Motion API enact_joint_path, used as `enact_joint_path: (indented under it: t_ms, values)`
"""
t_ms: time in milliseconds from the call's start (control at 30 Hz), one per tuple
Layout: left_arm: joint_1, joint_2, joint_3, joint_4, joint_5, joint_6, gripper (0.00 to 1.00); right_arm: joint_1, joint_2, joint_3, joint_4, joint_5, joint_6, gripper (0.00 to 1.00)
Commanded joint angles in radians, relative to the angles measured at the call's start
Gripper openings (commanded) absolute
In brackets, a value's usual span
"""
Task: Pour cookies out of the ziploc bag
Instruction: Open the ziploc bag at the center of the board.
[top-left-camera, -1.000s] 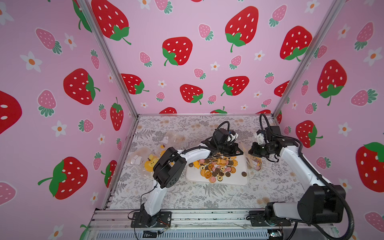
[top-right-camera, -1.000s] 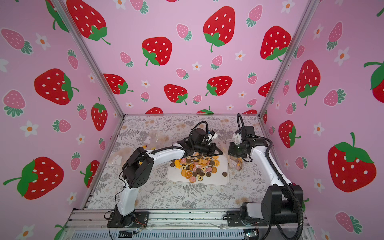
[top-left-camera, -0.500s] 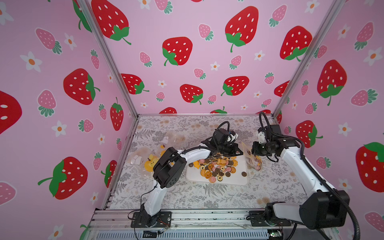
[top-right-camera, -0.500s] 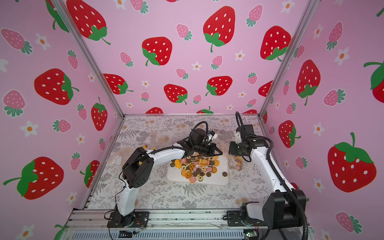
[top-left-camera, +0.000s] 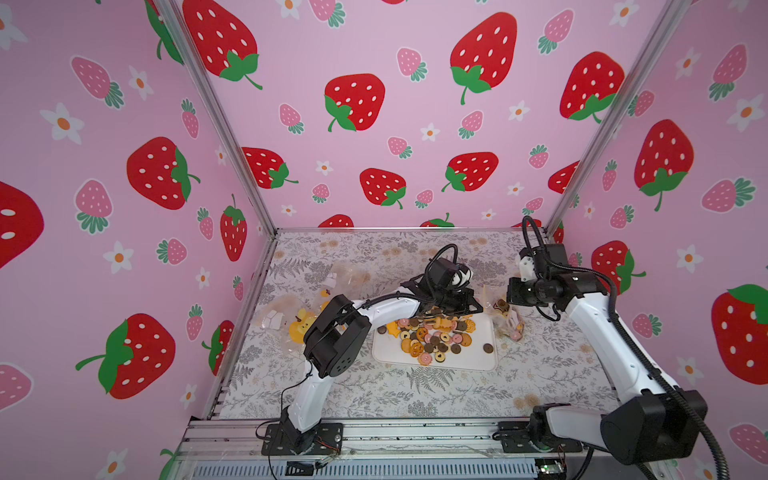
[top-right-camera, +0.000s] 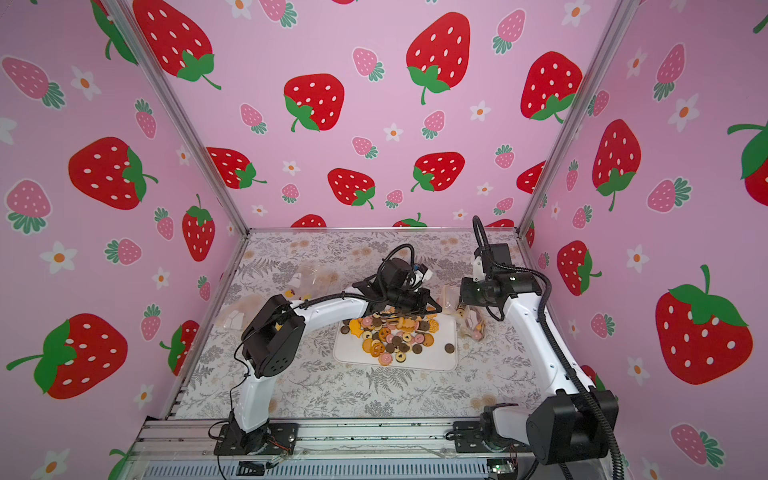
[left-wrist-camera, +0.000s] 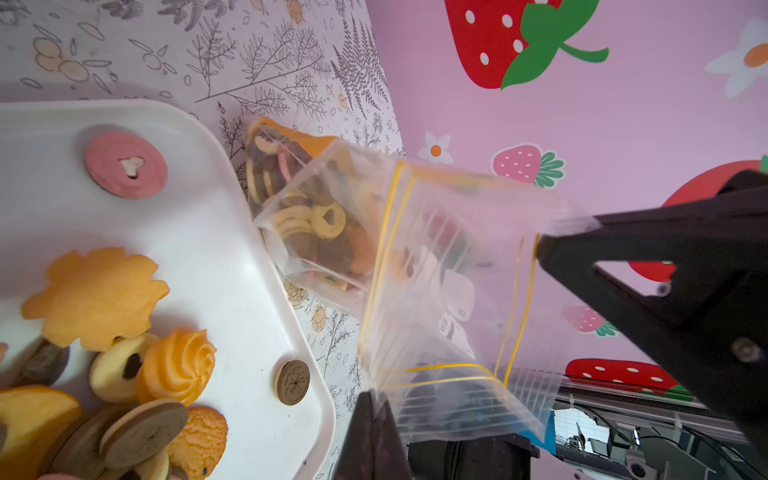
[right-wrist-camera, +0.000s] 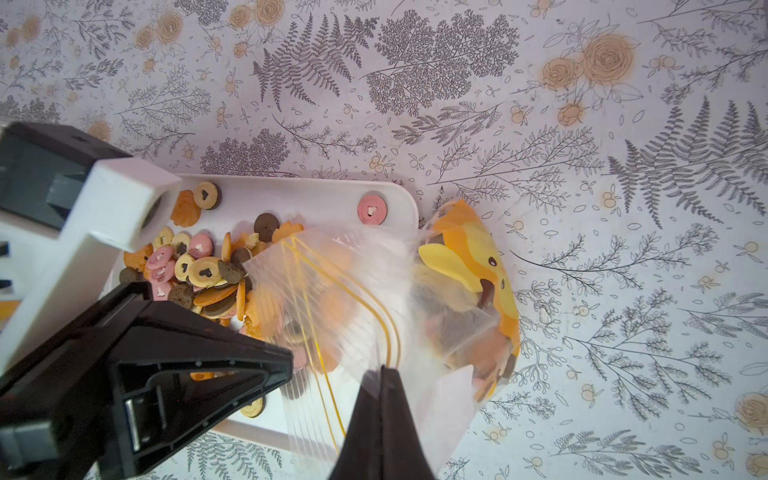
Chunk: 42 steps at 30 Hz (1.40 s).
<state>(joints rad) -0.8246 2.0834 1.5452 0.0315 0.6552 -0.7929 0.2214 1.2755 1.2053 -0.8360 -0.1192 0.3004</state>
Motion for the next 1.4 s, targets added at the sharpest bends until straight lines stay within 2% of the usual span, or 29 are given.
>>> enact_joint_path:
  t_ms: [0,533,867,1167,1200,1367]
  values:
    - [0.003,-0.048,0.0,-0.033,-0.008,0.025,0.0,0.012,-0.015,0.036,-0.032,0.027,-0.015,0.0]
    - [0.025,-0.083,0.013,-0.2,-0.058,0.095,0.0,0.026,0.002,0.046,-0.045,0.07,-0.014,0.0]
    - [0.036,-0.096,0.036,-0.294,-0.112,0.137,0.0,0.03,0.036,0.025,0.005,-0.062,0.007,0.0]
    - [0.044,-0.105,0.0,-0.27,-0.095,0.14,0.0,0.03,0.053,0.027,0.02,-0.068,0.008,0.0]
    - [0.044,-0.119,-0.014,-0.244,-0.089,0.137,0.12,0.03,0.057,0.028,0.021,-0.074,0.01,0.0]
    - [0.039,-0.231,-0.109,-0.132,-0.079,0.171,0.39,0.03,0.074,0.034,0.031,-0.103,0.013,0.0]
